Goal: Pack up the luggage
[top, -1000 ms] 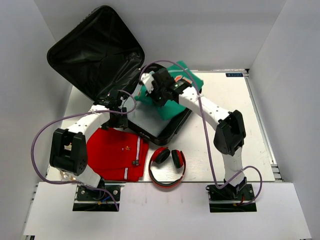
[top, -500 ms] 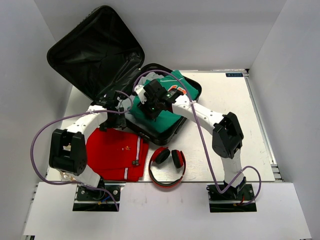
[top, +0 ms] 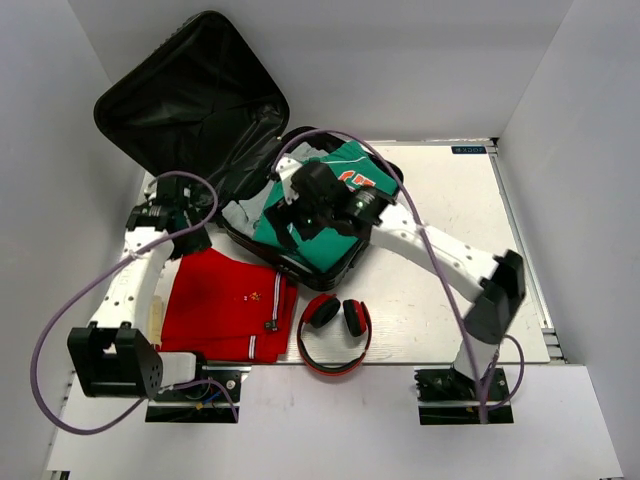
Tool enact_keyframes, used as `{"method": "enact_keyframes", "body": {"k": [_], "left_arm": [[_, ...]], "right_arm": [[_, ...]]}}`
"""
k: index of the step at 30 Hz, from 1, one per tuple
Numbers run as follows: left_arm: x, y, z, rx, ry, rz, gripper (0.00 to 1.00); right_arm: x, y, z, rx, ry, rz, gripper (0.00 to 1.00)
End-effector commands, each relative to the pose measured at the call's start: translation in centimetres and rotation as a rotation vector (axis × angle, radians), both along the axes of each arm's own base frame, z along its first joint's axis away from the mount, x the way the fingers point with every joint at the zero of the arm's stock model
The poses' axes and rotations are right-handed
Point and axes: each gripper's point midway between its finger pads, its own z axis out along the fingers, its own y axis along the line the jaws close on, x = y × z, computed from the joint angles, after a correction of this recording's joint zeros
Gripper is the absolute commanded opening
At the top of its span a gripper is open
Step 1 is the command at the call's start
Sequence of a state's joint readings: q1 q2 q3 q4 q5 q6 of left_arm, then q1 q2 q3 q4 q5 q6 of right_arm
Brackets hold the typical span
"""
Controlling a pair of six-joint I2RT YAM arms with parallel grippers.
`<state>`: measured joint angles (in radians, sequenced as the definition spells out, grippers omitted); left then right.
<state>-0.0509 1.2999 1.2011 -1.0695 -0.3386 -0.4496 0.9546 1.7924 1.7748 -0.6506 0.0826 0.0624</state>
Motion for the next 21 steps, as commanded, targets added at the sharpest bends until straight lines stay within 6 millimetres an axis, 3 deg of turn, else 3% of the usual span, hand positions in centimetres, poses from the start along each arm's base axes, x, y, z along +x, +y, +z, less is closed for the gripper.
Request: {"method": "enact_keyframes", "body": {"k": [1,2,3,5,6,8,10,11,14,19,21], "left_arm": [[-3.1,2.1,-2.8,0.093,0.113,-0.029,1.0],[-3.9,2.7,-3.8,0.072,0.126,-0.039,1.0],[-2.3,2.8,-3.6,0.069,0.056,-0.086,1.0],[-2.0,1.7,-5.5,-0.061,0.025,-0.128,1.0],[-2.0,1.3,-5.9,-0.087,0.022,-0.17,1.0],[-1.2,0.7,-6.1,-0.125,-0.002,-0.2,1.0],[-1.1,1.4,-6.9,-0.097,0.016,-0.182,1.0],[-1.6,1.6,-7.5,-0.091,0.036,-0.166,1.0],[-1.8,2.6,-8.4,-0.059,0.06,-0.117,1.0],[-1.8,2.0,-10.1,-0.108,0.083,-0.096,1.0],[-2.1,2.3,-10.8,-0.102,0.112,-0.071,1.0]], "right_arm": [[-5.4,0.8,-0.2,0.036,0.091,0.015,0.9],[-7.5,1.8,-0.6,0.032,0.103,0.06,0.9],[-8.4,2.1,-1.8,0.02,0.141,0.046,0.9],[-10.3,2.8,-3.8,0.003,0.209,0.025,0.9],[-10.7,3.9,-4.9,0.019,0.238,-0.021,0.9],[-11.4,4.2,-7.5,0.003,0.269,-0.104,0.9],[-10.8,5.3,-9.0,0.03,0.204,-0.176,0.9],[-11.0,5.7,-10.7,0.031,0.232,-0.235,0.9],[-10.7,5.0,-13.0,-0.007,0.215,-0.343,0.9],[-11.2,5.1,-16.0,-0.007,0.266,-0.394,0.9],[-11.6,6.0,-16.7,0.037,0.291,-0.369,0.9]]}}
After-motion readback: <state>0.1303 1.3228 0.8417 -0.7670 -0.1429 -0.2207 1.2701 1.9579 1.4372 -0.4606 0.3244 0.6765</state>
